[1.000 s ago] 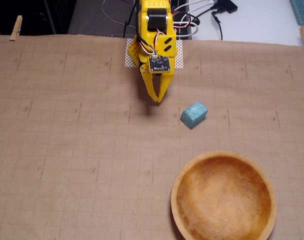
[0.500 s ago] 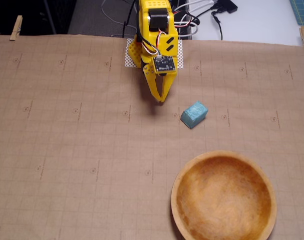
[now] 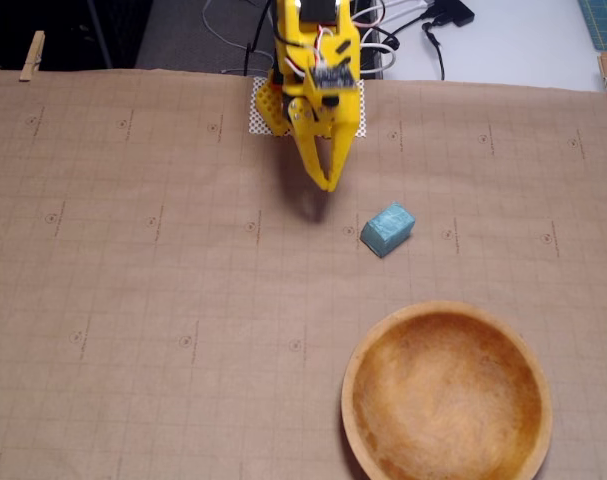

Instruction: Grasp a blue block and put it in the bowl.

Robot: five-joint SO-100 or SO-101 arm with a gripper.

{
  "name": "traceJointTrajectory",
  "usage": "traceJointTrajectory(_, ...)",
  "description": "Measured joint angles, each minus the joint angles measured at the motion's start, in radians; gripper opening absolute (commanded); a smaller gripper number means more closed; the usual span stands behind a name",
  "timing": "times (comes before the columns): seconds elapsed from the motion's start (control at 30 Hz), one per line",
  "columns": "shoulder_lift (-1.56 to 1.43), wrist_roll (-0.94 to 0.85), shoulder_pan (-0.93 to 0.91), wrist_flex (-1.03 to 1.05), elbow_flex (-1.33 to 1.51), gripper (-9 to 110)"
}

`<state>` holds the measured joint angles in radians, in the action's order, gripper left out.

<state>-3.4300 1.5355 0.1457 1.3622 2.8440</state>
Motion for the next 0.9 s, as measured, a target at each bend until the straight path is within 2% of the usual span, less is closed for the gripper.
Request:
traceJointTrajectory(0.2, 0.0, 0.0, 0.011, 0.0, -0.167, -3)
traceJointTrajectory(0.6, -0.002, 0.0, 0.285, 0.009, -0.319, -1)
traceJointTrajectory(0.7, -0.002, 0.0, 0.342, 0.023, -0.319, 3)
traceJointTrajectory(0.9, -0.002, 0.0, 0.433, 0.144, -0.319, 20)
